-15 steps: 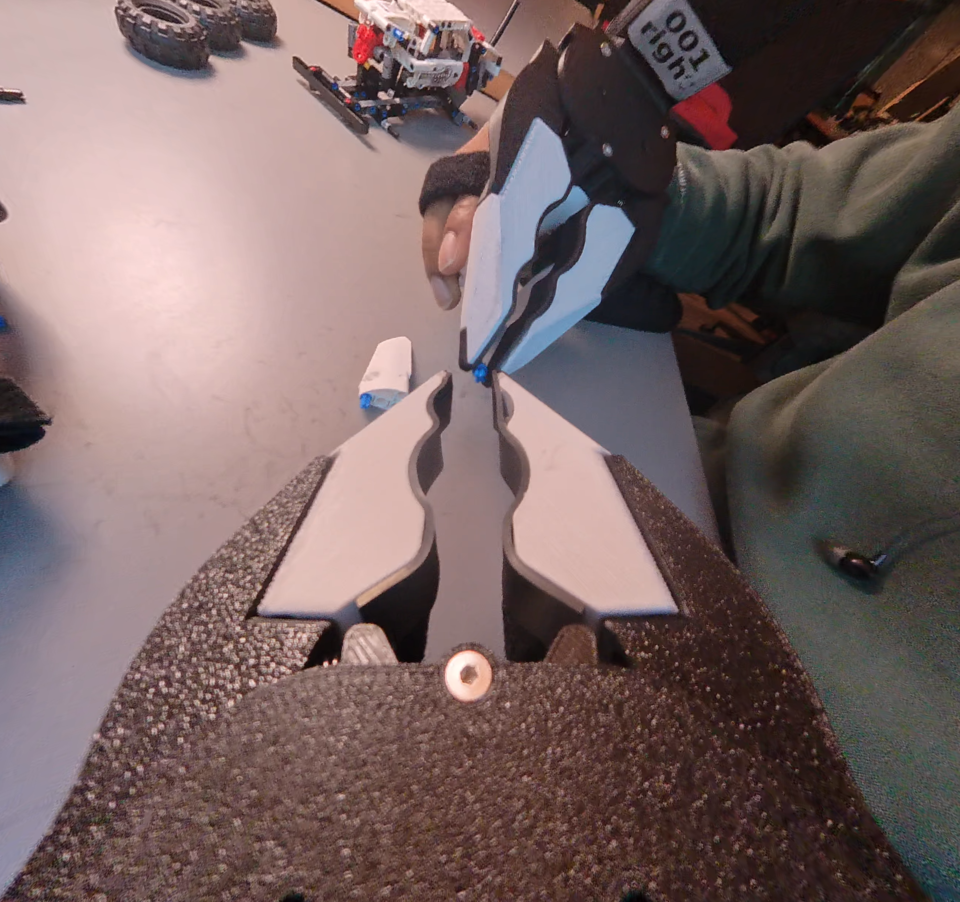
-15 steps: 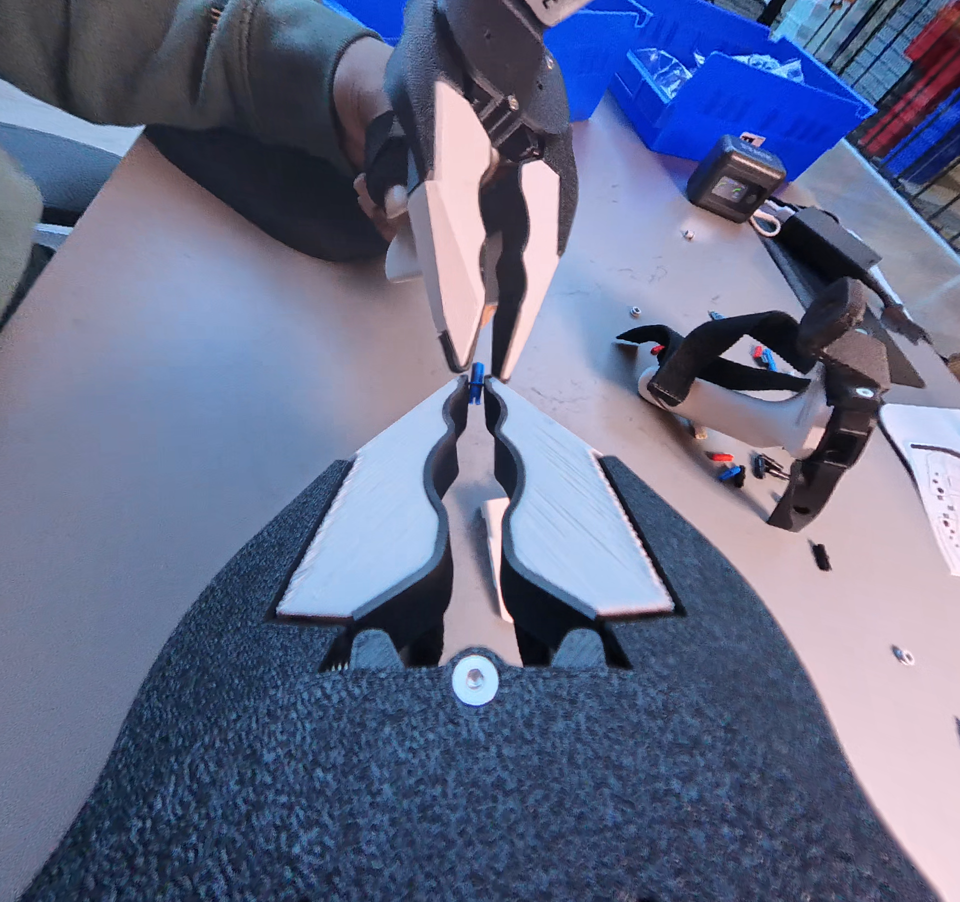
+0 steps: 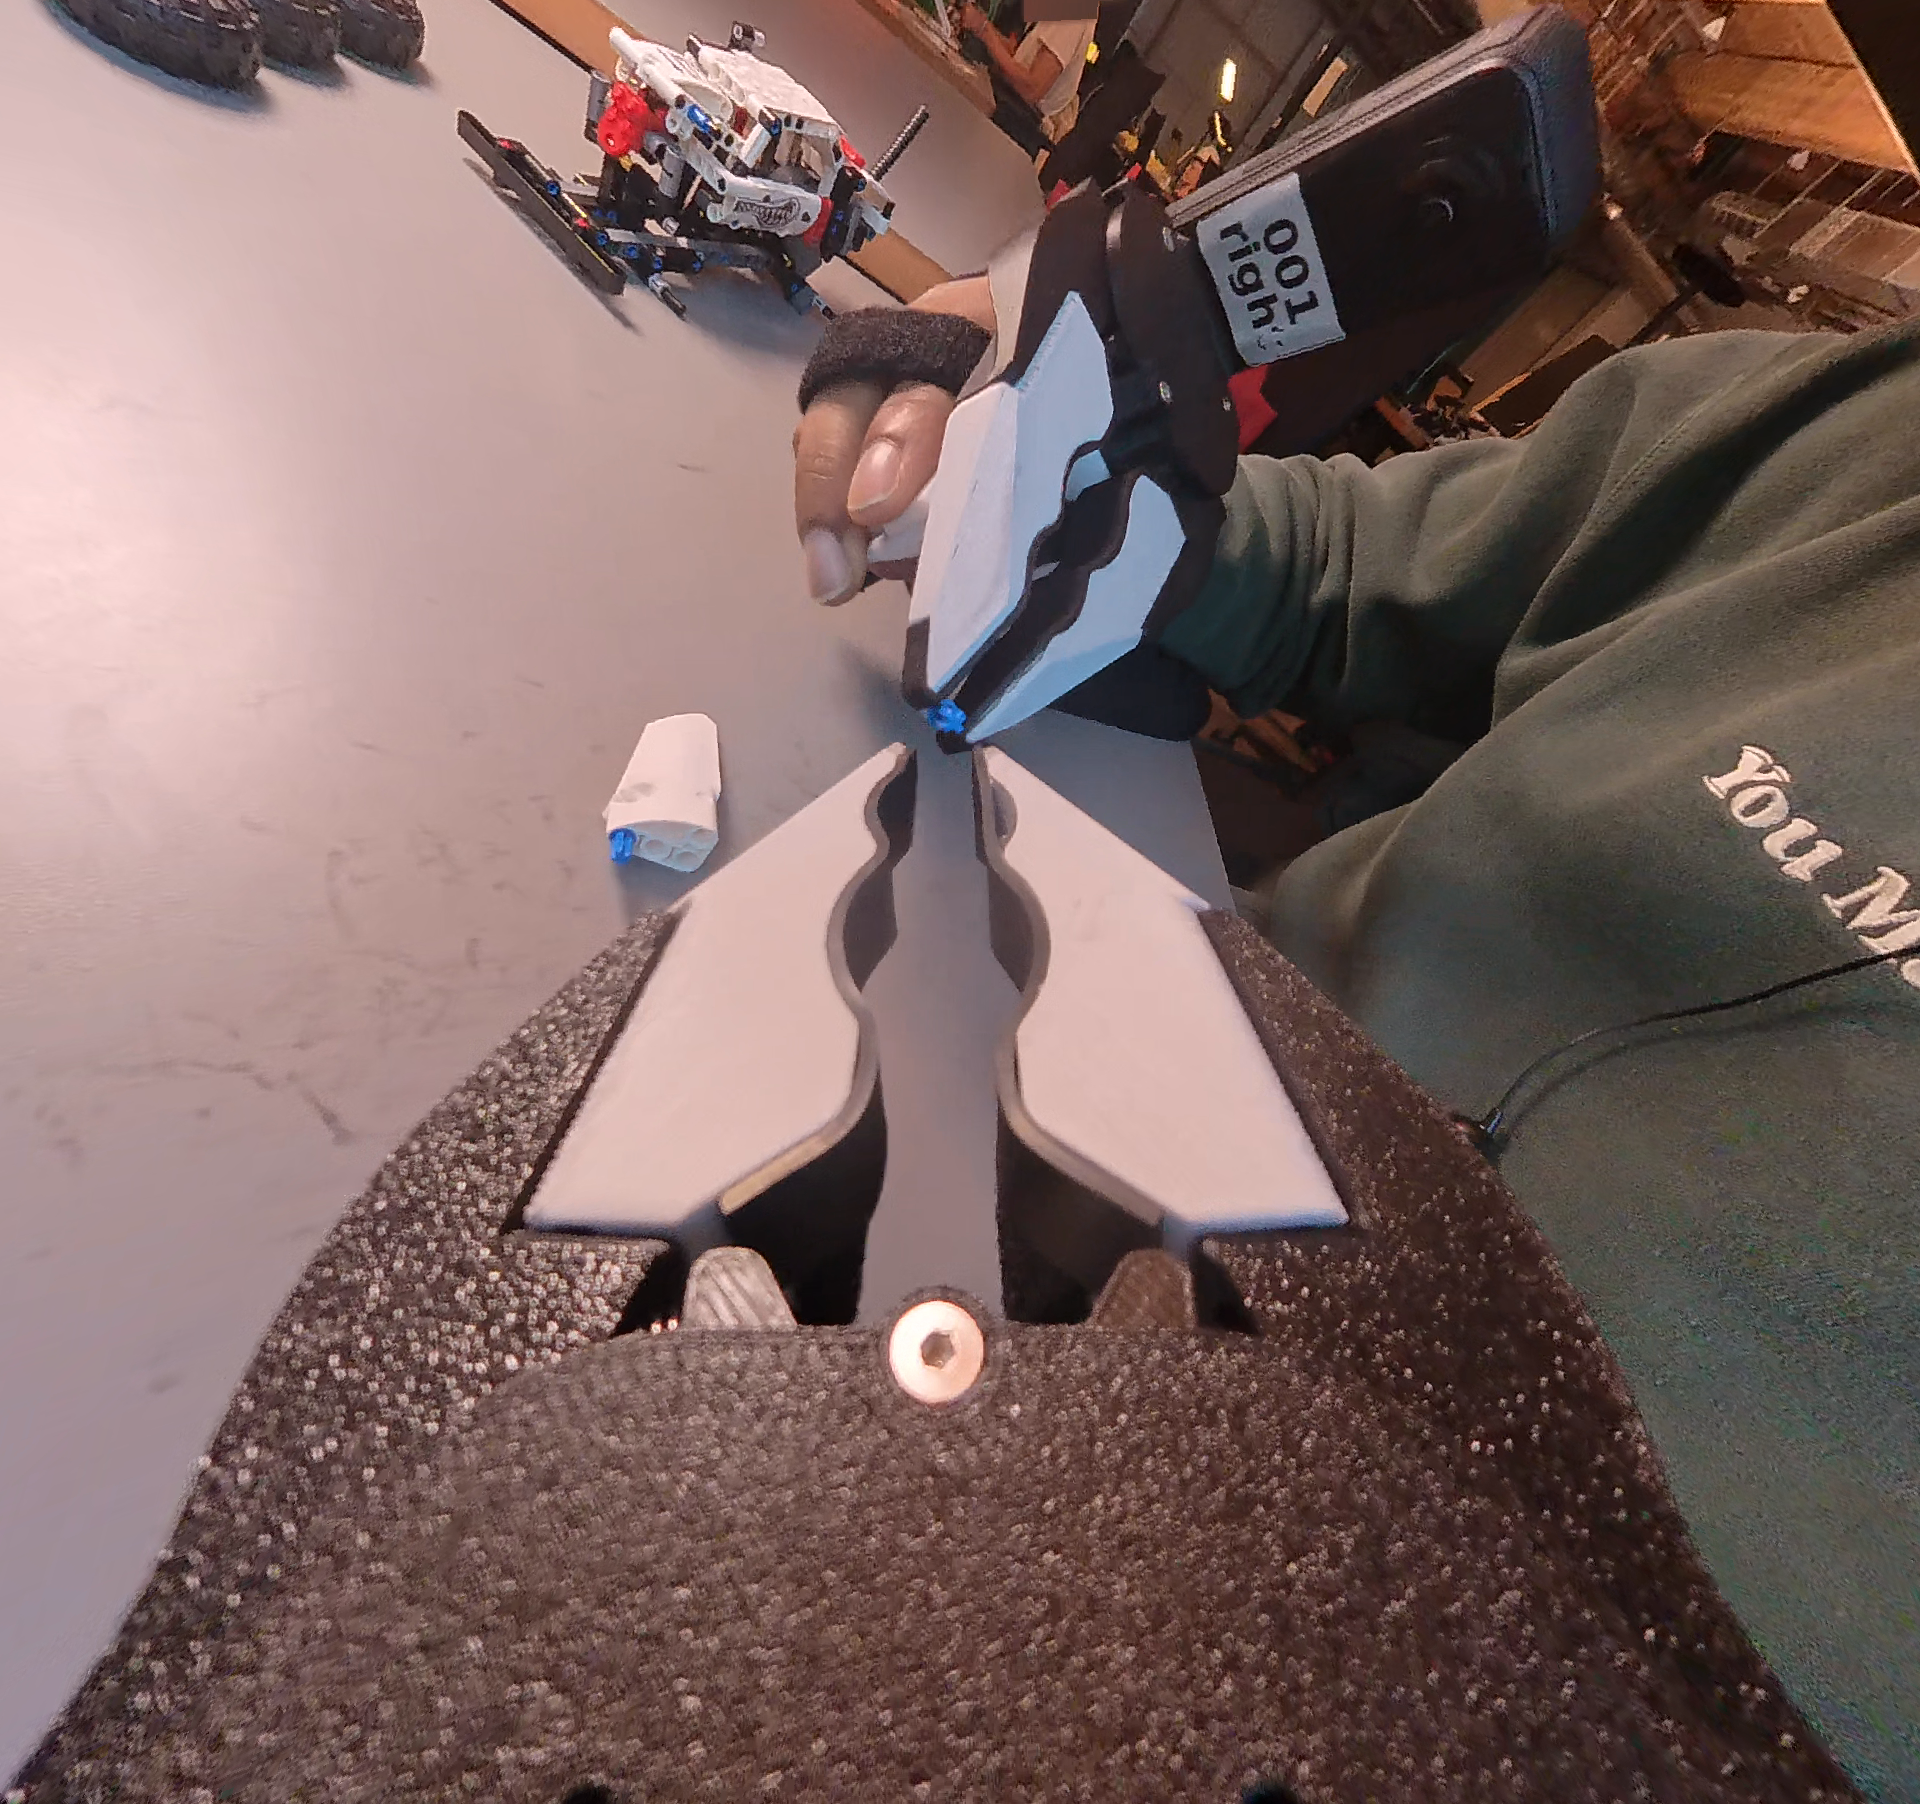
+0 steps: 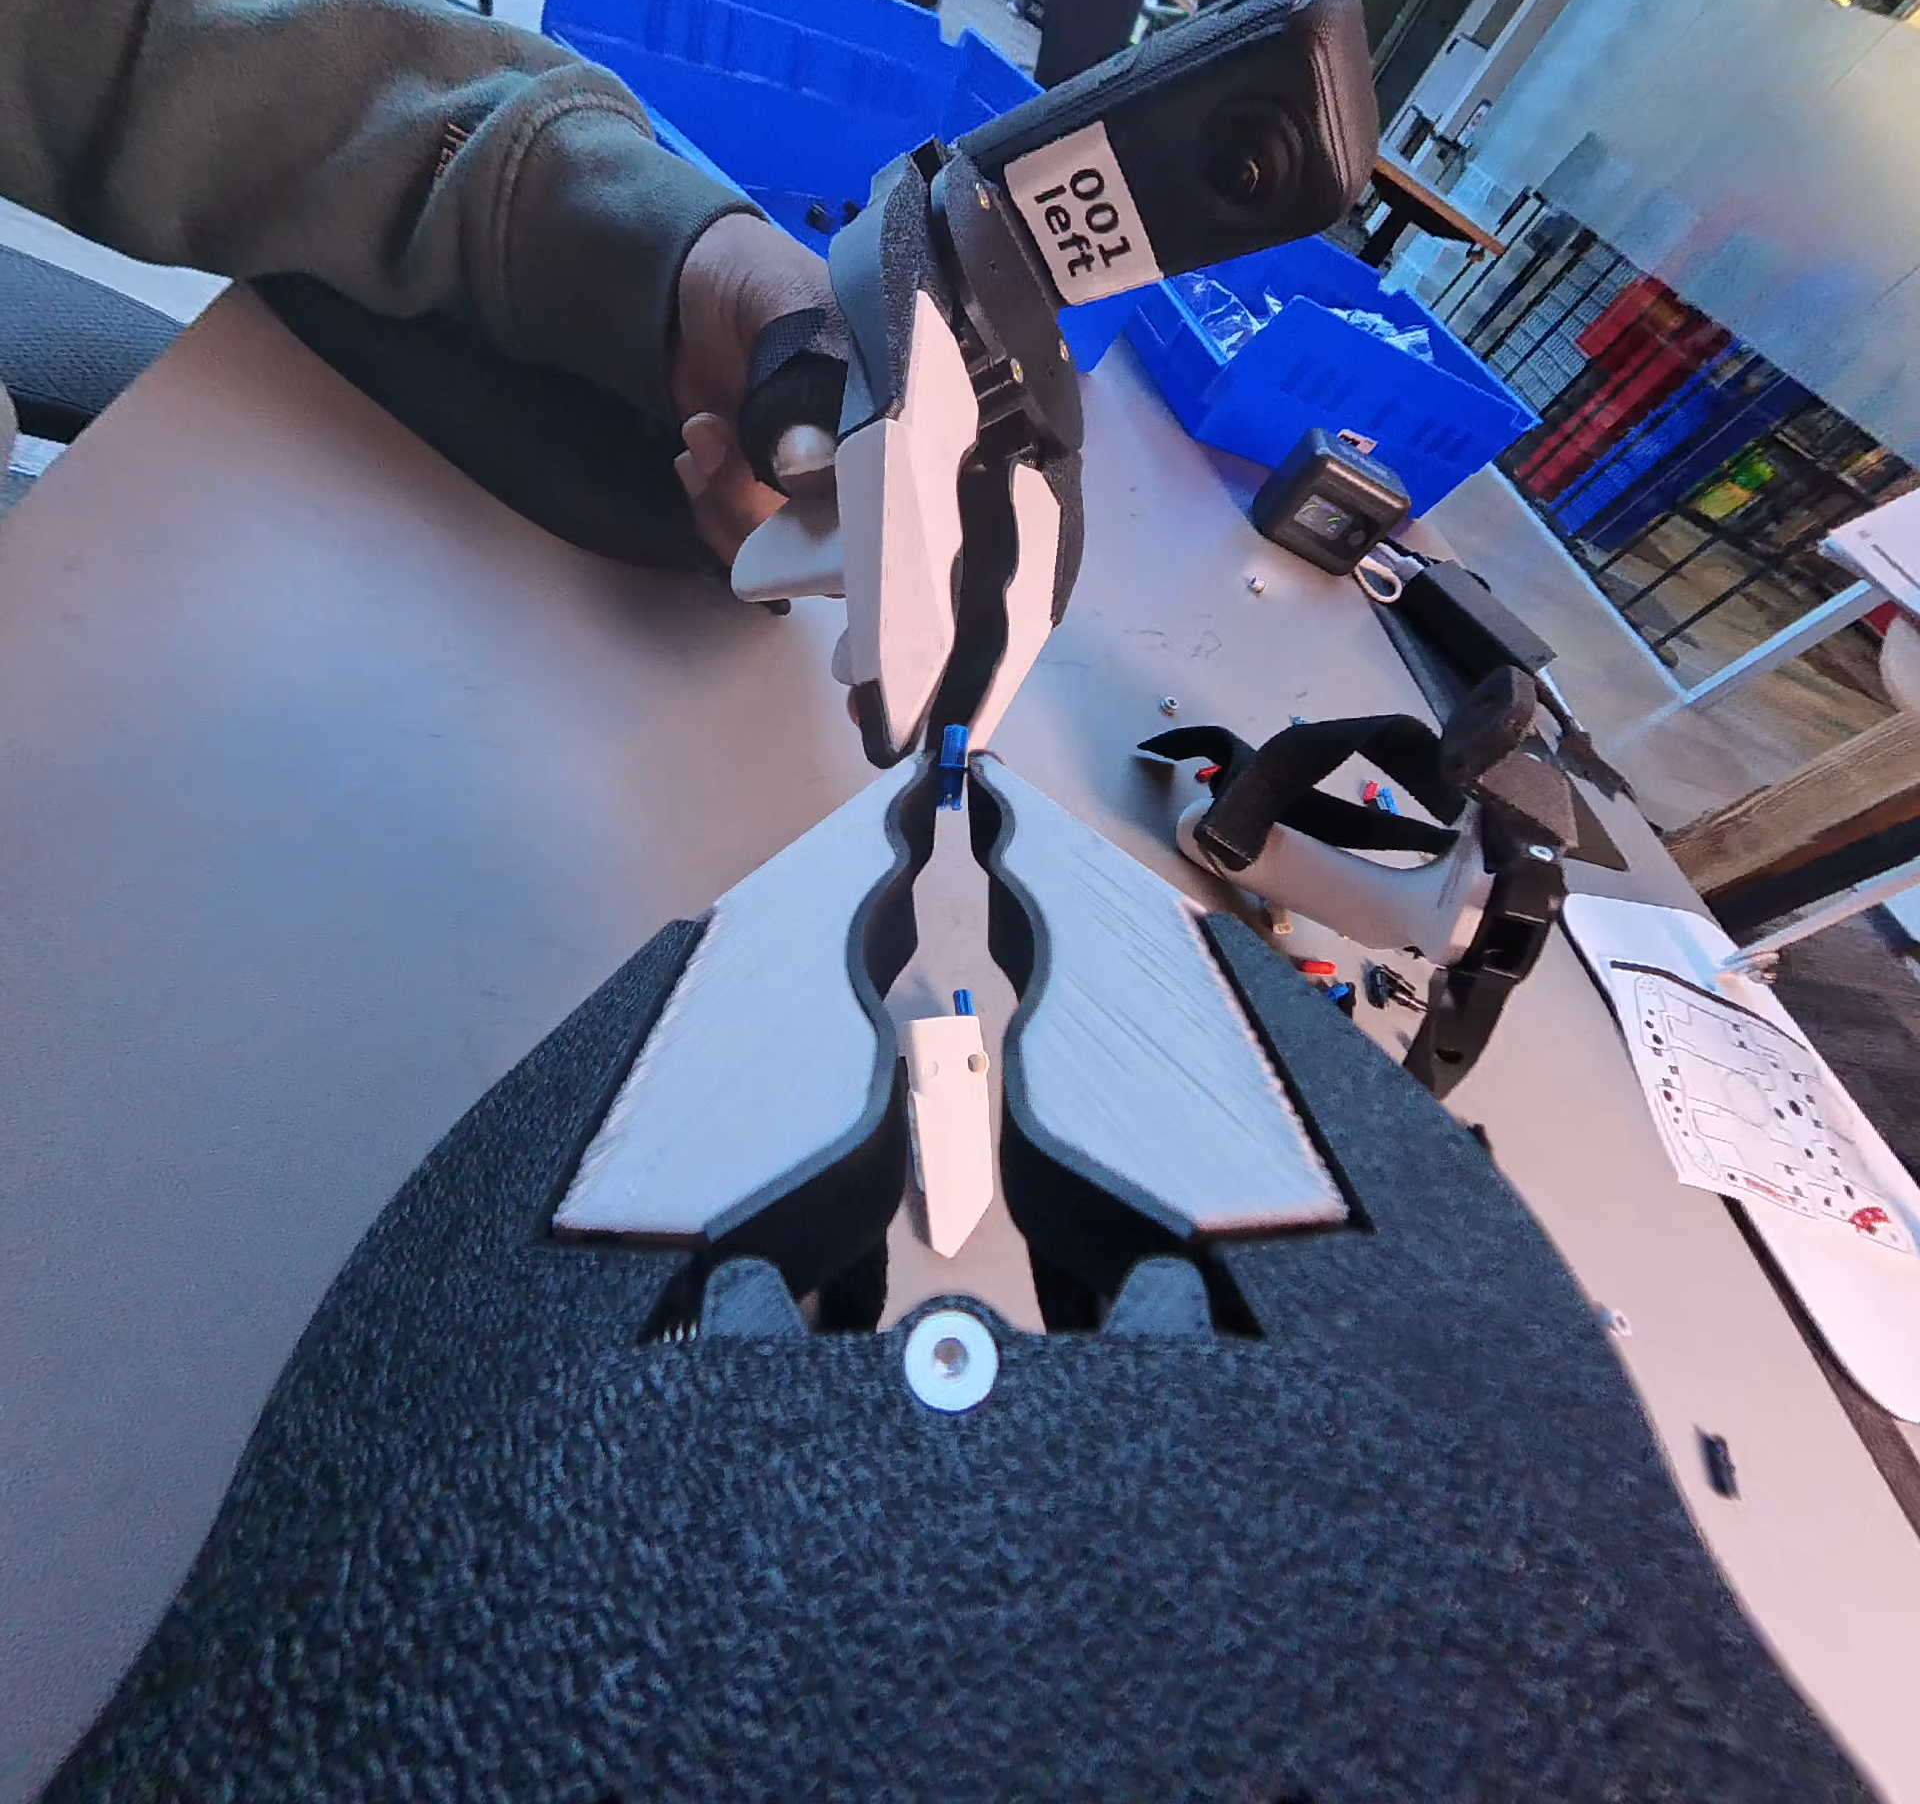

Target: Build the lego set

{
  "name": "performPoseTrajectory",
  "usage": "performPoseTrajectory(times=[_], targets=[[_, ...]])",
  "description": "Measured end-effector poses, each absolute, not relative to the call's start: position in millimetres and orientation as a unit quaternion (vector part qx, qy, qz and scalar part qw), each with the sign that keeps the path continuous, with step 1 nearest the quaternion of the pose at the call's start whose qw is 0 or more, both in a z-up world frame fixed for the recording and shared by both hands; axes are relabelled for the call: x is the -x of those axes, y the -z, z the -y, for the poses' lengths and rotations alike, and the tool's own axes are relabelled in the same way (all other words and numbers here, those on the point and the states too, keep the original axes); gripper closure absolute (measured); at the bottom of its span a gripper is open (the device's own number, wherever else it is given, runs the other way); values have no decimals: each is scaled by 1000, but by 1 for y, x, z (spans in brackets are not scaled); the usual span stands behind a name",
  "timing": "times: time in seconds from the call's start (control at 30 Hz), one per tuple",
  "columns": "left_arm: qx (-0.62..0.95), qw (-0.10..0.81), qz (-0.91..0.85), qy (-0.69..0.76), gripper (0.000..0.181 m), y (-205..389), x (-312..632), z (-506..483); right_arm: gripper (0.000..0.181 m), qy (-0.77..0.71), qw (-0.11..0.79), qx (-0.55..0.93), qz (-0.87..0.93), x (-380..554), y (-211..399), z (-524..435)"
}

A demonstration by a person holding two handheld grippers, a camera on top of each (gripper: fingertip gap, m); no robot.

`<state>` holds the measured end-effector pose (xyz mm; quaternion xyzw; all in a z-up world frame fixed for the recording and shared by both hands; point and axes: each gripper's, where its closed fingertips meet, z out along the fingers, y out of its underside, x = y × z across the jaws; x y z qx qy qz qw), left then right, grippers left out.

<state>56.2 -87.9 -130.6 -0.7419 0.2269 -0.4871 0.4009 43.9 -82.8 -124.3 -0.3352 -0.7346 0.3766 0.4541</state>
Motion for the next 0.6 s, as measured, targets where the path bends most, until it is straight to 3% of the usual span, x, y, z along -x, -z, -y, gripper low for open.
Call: performPoseTrajectory(times=[0.4, 0.6], targets=[[729, 383, -190, 535, 169, 128, -53, 87, 176, -362, 462, 311, 747, -43, 131, 86], [737, 380, -184, 528, 176, 130, -52, 84, 176, -351, 472, 313, 746, -42, 132, 83]])
